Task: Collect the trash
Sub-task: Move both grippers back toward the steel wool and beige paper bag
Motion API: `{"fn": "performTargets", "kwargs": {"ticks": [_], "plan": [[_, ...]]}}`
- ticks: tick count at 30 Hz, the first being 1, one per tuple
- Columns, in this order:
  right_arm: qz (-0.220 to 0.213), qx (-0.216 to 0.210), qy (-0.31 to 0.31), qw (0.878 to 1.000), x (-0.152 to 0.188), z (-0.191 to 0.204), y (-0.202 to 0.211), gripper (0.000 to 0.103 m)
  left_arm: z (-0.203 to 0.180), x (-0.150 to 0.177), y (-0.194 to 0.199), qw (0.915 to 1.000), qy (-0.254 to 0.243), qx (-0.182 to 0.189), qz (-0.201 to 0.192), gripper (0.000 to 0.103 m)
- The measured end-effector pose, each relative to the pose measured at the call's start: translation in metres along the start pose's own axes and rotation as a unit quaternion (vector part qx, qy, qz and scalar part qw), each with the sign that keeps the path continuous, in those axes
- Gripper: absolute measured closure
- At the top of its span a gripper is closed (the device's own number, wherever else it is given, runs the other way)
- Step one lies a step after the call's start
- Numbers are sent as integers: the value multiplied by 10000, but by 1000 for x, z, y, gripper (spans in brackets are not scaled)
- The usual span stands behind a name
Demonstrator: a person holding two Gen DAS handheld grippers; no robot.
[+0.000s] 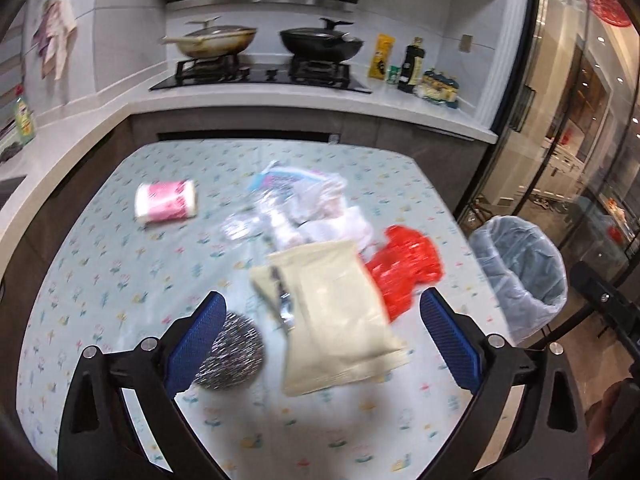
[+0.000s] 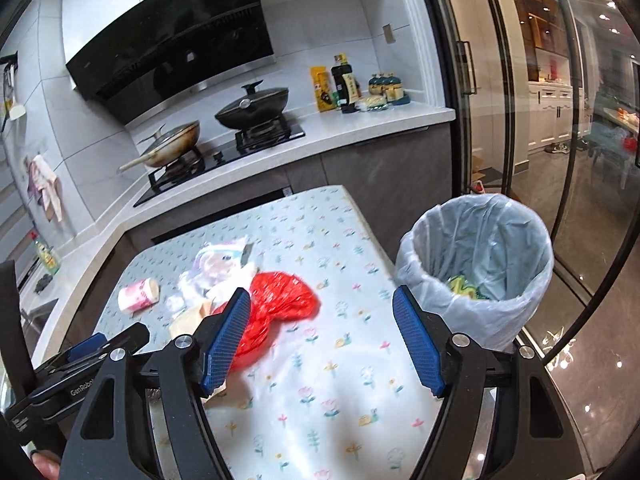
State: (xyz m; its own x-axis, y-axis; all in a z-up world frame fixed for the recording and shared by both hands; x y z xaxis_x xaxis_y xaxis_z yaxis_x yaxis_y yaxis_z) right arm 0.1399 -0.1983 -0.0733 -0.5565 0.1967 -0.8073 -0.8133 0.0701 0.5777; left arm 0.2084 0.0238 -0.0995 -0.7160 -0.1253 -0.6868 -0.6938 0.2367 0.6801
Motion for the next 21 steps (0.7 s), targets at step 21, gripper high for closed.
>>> {"fn": "performTargets", "kwargs": {"ticks": [21], "plan": [[1004,-536,174,9934,79,93,-72,32,102,53,-48,9930,679,-377,886,10]]}}
Point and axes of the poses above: each gripper's, at about its wrist camera, not at the fingertips, and y roughly against the way its jaws point, z to its left, x to its underside, the point moved 10 cm from there along -y, roughly the way its jaws point, and after that the axes turned 9 degrees about y, right-handed, at the moved point
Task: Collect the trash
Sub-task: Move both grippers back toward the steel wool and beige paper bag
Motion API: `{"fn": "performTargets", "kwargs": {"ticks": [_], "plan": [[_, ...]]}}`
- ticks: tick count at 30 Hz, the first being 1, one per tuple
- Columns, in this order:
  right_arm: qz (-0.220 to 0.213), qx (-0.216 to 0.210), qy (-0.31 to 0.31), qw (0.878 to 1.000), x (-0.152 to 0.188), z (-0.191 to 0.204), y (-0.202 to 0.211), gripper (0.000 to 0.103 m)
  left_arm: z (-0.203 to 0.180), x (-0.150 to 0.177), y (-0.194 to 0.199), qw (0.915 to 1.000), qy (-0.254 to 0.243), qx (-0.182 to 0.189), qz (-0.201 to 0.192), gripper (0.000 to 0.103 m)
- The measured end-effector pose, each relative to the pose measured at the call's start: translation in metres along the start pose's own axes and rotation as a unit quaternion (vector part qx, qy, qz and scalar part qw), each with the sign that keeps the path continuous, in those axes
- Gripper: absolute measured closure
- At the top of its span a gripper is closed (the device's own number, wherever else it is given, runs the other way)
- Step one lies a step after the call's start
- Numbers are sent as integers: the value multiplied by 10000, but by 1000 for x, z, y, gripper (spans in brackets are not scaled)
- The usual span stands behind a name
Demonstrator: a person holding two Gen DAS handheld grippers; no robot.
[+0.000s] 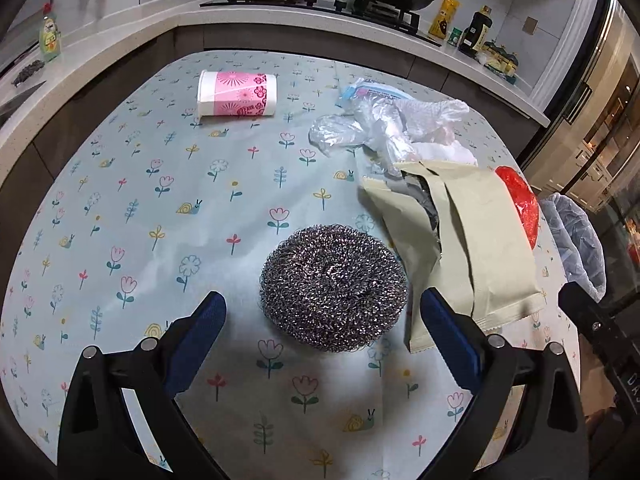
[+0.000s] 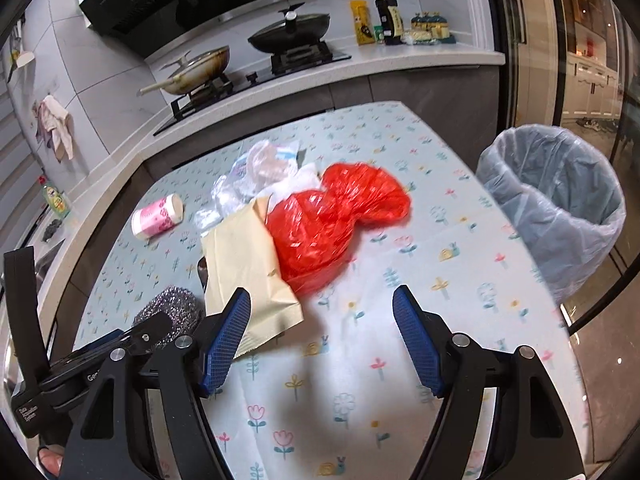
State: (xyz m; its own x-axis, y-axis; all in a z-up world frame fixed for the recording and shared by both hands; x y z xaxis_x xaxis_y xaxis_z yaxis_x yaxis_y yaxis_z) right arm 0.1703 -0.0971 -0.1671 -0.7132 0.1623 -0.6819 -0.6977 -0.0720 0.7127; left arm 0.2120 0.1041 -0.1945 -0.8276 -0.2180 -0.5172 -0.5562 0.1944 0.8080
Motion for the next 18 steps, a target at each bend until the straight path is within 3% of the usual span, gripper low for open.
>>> {"fn": "performTargets", "kwargs": {"ticks": [11,14,18], "plan": [[396,-247,-73,9989,16,19,-44,33,9,0,-25,9986,260,324,334,12],[443,-308,-15,9985,17,24,-48,46,4,1,-23,9982,211,440,357,28],[448,-415,48,9981,16,31,-49,65,2,1,-20,9980,185,474,366,32]]}}
Point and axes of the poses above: each gripper's, at about its wrist camera, not at the fingertips, and y roughly against the way its jaws point, z to its left, x to its underside, the point moved 10 cm from there along -y, roughly the way its jaws point, and after that the axes turned 9 degrees about y, right-handed, at the moved point
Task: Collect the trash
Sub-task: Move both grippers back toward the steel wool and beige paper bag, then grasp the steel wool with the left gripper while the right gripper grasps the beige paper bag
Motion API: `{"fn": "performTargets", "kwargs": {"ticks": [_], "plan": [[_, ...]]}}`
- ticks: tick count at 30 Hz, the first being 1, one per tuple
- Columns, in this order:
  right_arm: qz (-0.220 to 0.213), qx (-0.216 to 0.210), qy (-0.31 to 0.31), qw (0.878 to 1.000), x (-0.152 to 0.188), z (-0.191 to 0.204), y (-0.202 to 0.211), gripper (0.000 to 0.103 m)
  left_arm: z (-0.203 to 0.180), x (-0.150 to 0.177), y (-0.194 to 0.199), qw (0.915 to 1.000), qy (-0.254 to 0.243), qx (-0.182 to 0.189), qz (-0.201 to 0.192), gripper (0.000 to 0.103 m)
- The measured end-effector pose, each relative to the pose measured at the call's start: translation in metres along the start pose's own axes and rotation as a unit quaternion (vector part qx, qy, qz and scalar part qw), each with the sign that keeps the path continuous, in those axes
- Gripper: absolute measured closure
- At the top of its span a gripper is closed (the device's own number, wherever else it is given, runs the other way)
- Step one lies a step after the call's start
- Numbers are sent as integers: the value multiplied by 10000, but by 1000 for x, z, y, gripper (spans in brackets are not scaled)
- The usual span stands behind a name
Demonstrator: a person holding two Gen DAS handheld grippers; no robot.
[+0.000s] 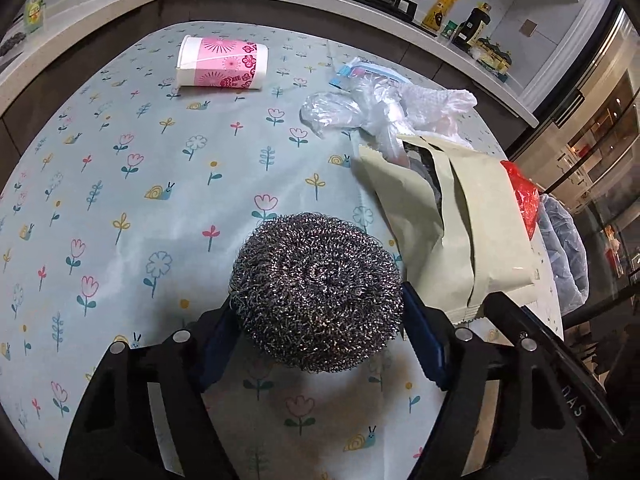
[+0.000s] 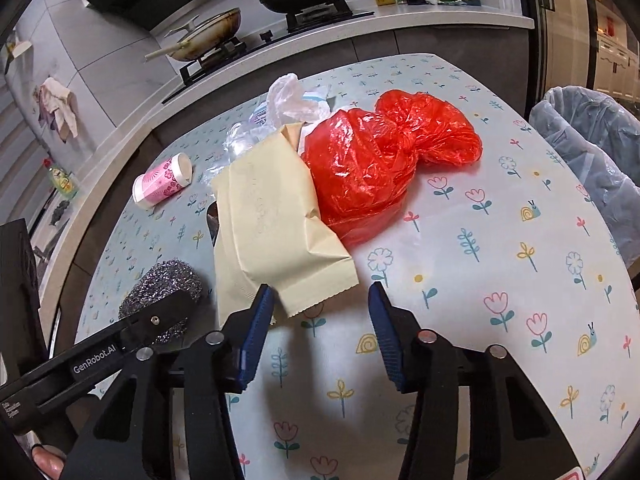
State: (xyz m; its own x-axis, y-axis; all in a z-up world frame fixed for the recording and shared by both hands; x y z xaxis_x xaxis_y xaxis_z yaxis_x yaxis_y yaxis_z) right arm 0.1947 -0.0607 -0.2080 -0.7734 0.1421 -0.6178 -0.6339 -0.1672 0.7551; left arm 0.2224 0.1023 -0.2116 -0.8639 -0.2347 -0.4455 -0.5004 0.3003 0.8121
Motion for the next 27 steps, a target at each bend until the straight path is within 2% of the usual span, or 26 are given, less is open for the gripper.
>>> {"fn": "performTargets", "kwargs": {"ticks": [3,7,14,15,20,27], "plan": [[7,-107,37,9999,-1,5,1,85,-2,2,4,10000,-4,20,-27,35],[-114,-186,79,9997,-6,8,8,91,-4,1,15,9999,-44,8,-151,35],[-135,-274,48,9995,-6,8,16,92,-10,0,33,9994,-110,-3,-323,35],[-156,-281,72,9995,-5,8,18,95,-11,0,35,9993,-129,-7,-343,35],[-365,-232,202,9989,-12,11,36,101,-20,-2,45,9987,-206,-7,-456,36],[-754,-181,238,9967,-28,7,68,102,-40,-7,65,9964,-435,-58,-723,36]]}}
Point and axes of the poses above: each gripper's, at about its wrist camera, not at the fingertips, and y roughly against the way its jaws point, z to its left, x to its underside, the point moved 10 cm from there along -y, roughly the way its jaws point, and after that the axes turned 9 degrees about y, right-handed, at the moved point
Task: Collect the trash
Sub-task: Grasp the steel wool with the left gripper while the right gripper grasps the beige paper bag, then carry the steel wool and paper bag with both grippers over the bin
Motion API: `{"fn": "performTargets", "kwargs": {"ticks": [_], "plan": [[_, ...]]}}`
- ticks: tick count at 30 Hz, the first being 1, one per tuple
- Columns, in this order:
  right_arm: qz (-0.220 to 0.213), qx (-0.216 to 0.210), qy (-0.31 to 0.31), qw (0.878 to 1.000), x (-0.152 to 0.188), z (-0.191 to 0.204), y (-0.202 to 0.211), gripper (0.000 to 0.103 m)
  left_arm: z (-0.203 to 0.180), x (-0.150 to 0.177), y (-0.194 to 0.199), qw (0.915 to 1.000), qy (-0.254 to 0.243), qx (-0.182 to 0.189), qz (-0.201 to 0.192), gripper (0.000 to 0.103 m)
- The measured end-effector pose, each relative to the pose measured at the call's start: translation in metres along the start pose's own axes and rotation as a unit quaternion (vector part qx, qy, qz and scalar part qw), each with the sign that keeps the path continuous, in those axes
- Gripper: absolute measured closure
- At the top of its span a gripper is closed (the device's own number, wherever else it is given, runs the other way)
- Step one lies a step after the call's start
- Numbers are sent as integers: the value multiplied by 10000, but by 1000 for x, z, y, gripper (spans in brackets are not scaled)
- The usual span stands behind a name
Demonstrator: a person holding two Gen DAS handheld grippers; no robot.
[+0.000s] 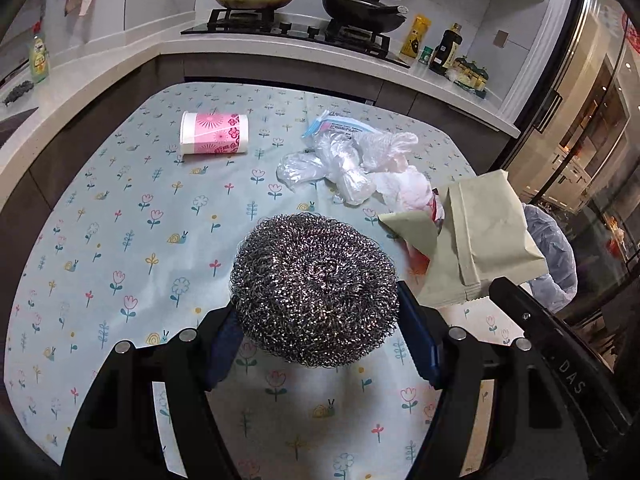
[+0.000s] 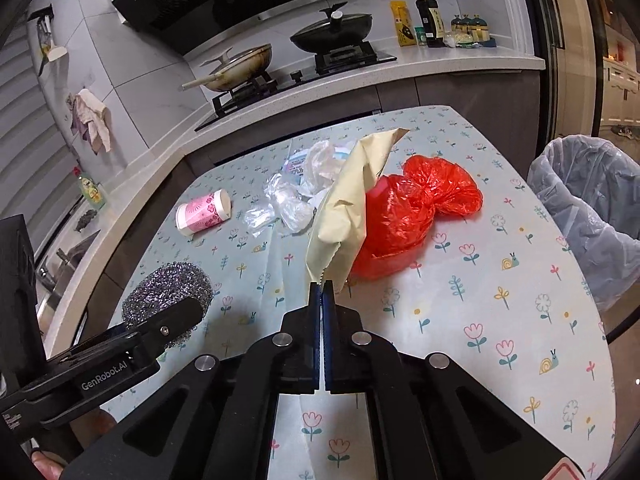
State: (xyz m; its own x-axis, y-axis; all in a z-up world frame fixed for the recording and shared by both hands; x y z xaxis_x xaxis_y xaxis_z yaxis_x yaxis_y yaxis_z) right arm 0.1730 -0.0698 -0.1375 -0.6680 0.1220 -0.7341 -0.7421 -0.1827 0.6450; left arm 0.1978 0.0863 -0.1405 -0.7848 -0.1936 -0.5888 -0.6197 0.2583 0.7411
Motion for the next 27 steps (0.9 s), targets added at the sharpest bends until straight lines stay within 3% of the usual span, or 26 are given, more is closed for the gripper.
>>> {"fn": "performTargets", "kwargs": {"ticks": [14,27], "plan": [[-750,195,-156,9969,-42,-45,64,102,-95,-3,29,9969,-647,307,-312,36],[-1096,827,-526,9891,-56,-151,108,102,-214,9,20,9872,-1370,729,-363,36]]}}
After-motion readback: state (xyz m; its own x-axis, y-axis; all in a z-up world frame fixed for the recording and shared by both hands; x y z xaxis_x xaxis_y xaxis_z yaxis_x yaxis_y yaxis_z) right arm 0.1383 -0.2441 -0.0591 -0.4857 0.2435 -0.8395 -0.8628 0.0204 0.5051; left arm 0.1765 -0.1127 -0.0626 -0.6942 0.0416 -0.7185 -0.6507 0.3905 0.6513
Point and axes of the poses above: each gripper's, at about its wrist camera, not at the fingertips, and y roughly against the way its jaws point, z to its left, x to its underside, the point moved 10 cm from there along -y, roughly the way its jaws point, and after that the axes turned 9 degrees about y, right-handed, at the moved point
